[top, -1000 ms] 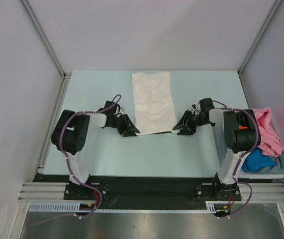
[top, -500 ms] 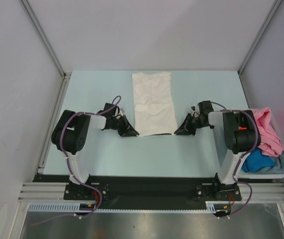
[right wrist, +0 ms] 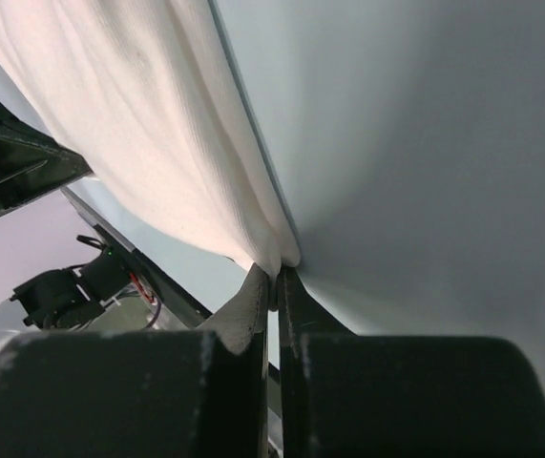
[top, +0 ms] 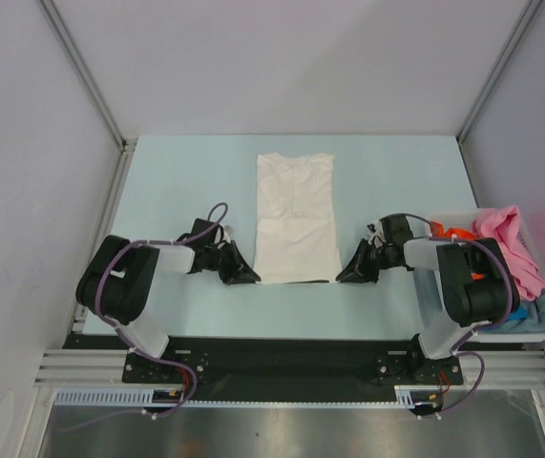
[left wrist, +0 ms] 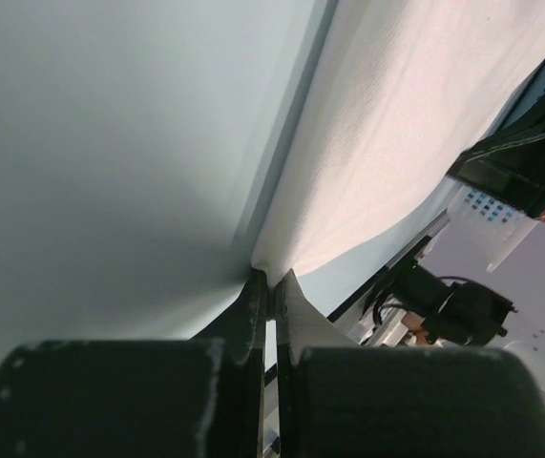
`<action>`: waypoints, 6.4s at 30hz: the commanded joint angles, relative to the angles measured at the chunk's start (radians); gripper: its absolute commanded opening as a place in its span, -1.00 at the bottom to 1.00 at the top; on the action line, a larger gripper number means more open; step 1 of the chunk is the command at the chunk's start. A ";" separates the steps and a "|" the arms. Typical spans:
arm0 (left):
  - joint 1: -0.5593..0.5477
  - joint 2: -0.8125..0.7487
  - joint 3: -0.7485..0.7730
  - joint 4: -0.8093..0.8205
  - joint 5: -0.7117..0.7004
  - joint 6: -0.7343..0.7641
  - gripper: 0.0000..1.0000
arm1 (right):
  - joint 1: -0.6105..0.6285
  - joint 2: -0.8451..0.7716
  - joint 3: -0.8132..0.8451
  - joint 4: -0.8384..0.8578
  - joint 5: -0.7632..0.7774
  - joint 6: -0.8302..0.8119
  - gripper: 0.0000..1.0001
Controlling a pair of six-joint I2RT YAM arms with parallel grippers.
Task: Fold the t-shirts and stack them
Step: Fold the tshirt, then neatly place the folded tshirt to the corner
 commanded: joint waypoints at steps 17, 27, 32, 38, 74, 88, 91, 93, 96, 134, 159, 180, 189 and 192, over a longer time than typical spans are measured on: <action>-0.232 -0.462 -0.347 -0.221 -0.281 -0.087 -0.99 | 0.149 -0.544 -0.293 -0.164 0.148 0.078 -1.00; -0.210 -0.492 -0.118 -0.393 -0.318 -0.032 -0.99 | 0.149 -0.520 -0.169 -0.221 0.155 0.053 -1.00; -0.109 -0.386 0.033 -0.445 -0.305 0.066 -0.99 | 0.118 -0.392 -0.019 -0.221 0.154 0.022 -1.00; -0.008 -0.207 0.277 -0.488 -0.286 0.154 -0.99 | 0.077 -0.178 0.231 -0.232 0.137 -0.021 -1.00; 0.140 0.453 1.229 -0.467 -0.147 0.174 -0.99 | -0.009 0.540 1.221 -0.307 0.031 0.033 -1.00; 0.150 0.621 1.421 -0.444 -0.121 0.123 -0.95 | -0.028 0.626 1.298 -0.284 0.023 0.067 -1.00; 0.150 0.658 1.463 -0.436 -0.112 0.119 -0.93 | -0.037 0.637 1.298 -0.279 0.025 0.073 -1.00; 0.152 0.677 1.480 -0.415 -0.102 0.113 -0.94 | -0.040 0.642 1.298 -0.268 0.026 0.076 -1.00; 0.152 0.695 1.489 -0.355 -0.086 0.096 -0.94 | -0.045 0.649 1.298 -0.255 0.026 0.082 -1.00; 0.080 1.042 1.771 0.038 -0.035 -0.159 -0.99 | -0.103 0.735 1.306 -0.175 0.128 0.144 -1.00; 0.152 0.758 1.644 -0.264 -0.150 0.261 0.71 | -0.141 0.778 1.375 -0.210 0.148 0.134 -0.07; 0.143 0.675 1.358 -0.388 0.037 0.619 0.73 | 0.003 0.467 0.916 -0.230 0.020 -0.036 0.75; 0.109 0.642 1.228 -0.361 0.069 0.596 0.49 | 0.038 0.478 0.885 -0.227 0.043 -0.034 0.74; 0.094 0.600 1.127 -0.315 0.096 0.562 0.43 | 0.034 0.461 0.855 -0.221 0.060 -0.041 0.74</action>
